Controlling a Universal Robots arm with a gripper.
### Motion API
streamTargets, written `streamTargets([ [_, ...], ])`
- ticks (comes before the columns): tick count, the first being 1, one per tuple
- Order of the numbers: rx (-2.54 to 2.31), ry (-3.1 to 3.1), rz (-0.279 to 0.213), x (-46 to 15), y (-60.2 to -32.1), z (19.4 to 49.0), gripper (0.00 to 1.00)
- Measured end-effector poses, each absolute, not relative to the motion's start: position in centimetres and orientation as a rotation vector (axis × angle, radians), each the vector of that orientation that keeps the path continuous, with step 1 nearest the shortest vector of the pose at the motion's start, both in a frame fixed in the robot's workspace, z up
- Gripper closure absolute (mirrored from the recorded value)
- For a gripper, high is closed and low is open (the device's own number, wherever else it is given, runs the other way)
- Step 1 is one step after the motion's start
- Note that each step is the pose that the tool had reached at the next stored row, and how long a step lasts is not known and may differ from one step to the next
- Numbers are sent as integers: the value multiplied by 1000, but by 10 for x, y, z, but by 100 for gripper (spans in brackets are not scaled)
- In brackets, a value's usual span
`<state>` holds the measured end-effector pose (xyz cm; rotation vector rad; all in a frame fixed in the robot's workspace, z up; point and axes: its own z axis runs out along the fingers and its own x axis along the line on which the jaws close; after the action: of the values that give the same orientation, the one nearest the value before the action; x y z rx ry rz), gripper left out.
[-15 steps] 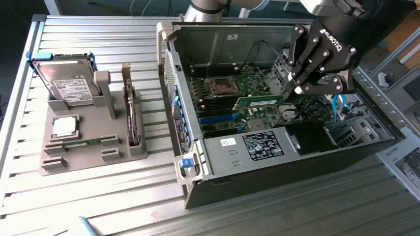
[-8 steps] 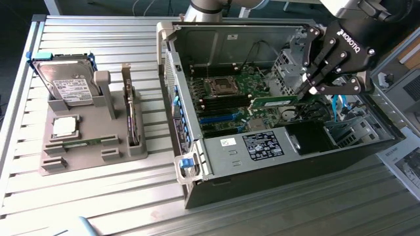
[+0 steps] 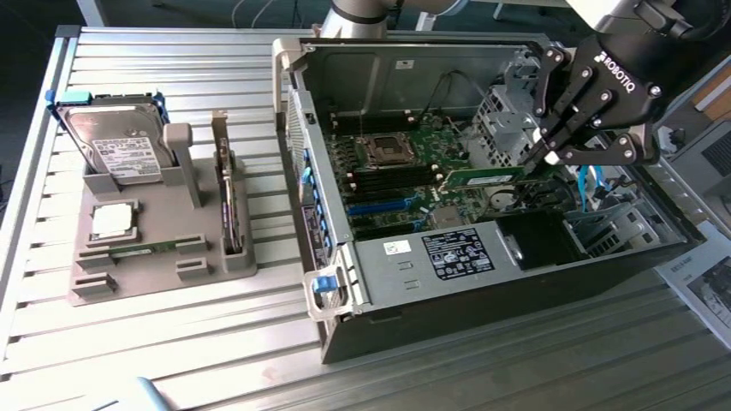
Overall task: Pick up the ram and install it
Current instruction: 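Pick up the ram and move it above insertion slot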
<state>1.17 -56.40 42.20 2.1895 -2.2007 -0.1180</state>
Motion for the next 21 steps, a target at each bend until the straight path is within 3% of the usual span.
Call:
streamTargets([
  [21,2213,-2222,-72,7,-564,422,88],
])
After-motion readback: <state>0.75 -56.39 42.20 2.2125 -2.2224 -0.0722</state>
